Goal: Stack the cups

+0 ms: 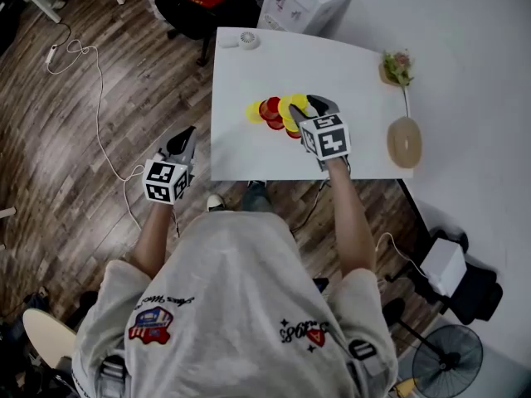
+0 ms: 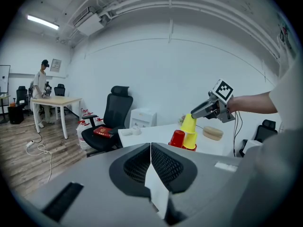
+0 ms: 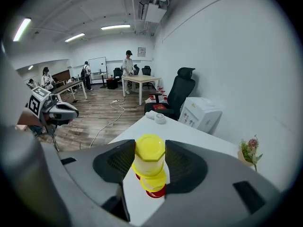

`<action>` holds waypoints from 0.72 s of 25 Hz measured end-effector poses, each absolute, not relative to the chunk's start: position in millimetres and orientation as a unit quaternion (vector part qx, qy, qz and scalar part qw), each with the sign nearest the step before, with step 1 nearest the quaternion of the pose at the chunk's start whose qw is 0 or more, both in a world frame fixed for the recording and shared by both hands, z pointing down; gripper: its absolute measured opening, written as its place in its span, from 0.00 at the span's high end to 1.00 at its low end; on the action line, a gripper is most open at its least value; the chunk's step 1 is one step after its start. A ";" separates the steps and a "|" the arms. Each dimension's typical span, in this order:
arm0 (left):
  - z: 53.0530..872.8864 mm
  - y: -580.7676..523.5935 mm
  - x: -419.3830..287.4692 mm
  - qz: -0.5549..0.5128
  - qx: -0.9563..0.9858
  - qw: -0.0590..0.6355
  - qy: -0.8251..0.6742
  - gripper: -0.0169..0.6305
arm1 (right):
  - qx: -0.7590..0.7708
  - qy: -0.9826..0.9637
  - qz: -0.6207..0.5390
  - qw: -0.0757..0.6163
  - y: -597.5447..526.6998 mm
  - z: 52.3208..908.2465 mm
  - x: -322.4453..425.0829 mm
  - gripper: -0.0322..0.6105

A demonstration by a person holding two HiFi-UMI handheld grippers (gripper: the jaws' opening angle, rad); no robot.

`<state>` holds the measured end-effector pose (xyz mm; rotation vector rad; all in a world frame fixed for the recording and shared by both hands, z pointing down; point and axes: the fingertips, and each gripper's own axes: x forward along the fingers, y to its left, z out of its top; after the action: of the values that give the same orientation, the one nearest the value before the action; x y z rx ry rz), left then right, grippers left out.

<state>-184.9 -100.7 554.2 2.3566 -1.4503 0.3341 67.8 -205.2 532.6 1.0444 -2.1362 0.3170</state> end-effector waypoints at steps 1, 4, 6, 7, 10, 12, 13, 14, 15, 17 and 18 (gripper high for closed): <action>553.7 -99.3 -186.2 0.117 0.832 0.176 -0.513 0.96 | 0.406 -0.828 0.123 0.366 -204.1 534.9 67.8 0.63; 551.7 -96.9 -190.2 0.111 0.830 0.174 -0.517 0.96 | 0.406 -0.827 0.119 0.371 -201.7 540.8 66.2 0.63; 550.2 -96.1 -191.4 0.109 0.830 0.172 -0.519 0.96 | 0.409 -0.827 0.115 0.368 -202.1 541.3 65.4 0.63; 549.2 -95.6 -191.4 0.108 0.830 0.171 -0.519 0.96 | 0.411 -0.827 0.115 0.365 -202.5 540.6 65.6 0.63; 546.5 -93.0 -192.0 0.106 0.831 0.170 -0.519 0.96 | 0.422 -0.827 0.114 0.355 -202.1 536.9 67.5 0.55; 544.5 -90.4 -193.6 0.105 0.832 0.168 -0.518 0.96 | 0.430 -0.827 0.112 0.345 -199.4 530.6 68.2 0.55; 543.5 -89.2 -194.3 0.104 0.833 0.167 -0.517 0.96 | 0.436 -0.827 0.110 0.338 -197.7 526.3 68.6 0.55; 542.6 -88.2 -194.7 0.103 0.834 0.166 -0.516 0.96 | 0.442 -0.827 0.110 0.330 -195.8 521.8 69.4 0.55; 541.8 -87.0 -194.6 0.102 0.836 0.164 -0.513 0.96 | 0.449 -0.827 0.110 0.321 -193.4 517.2 70.7 0.55; 539.2 -84.1 -192.6 0.101 0.841 0.161 -0.507 0.96 | 0.465 -0.824 0.113 0.302 -186.3 508.5 75.5 0.58; 537.5 -82.4 -191.0 0.100 0.844 0.158 -0.502 0.96 | 0.475 -0.822 0.117 0.291 -181.5 504.3 78.8 0.60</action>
<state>-191.0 -82.4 537.5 2.4140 -1.4364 0.2865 78.8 -181.5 504.3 1.2664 -2.1928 0.3108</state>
